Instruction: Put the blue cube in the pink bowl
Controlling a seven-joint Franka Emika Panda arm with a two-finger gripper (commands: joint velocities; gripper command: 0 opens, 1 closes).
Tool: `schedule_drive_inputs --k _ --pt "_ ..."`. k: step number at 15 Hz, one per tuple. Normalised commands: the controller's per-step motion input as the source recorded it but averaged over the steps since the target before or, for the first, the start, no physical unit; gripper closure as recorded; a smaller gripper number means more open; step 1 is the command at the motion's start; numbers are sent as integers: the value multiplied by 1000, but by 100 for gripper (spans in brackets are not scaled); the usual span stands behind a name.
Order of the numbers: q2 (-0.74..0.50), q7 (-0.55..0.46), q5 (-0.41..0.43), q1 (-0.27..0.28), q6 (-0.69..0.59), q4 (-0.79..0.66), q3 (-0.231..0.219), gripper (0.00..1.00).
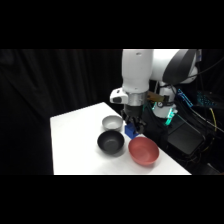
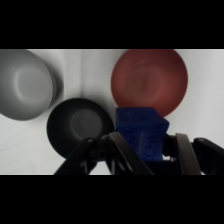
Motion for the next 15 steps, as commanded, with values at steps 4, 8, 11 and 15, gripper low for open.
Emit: schedule_drive_inputs --k 4,8,11,15 --pt "-171 113 42 42 266 -298 60 77" --pt "-68 111 -9 56 314 -192 59 77" --pt "36 84 -34 40 290 -114 38 77" --pt "95 21 20 46 264 -72 34 77"
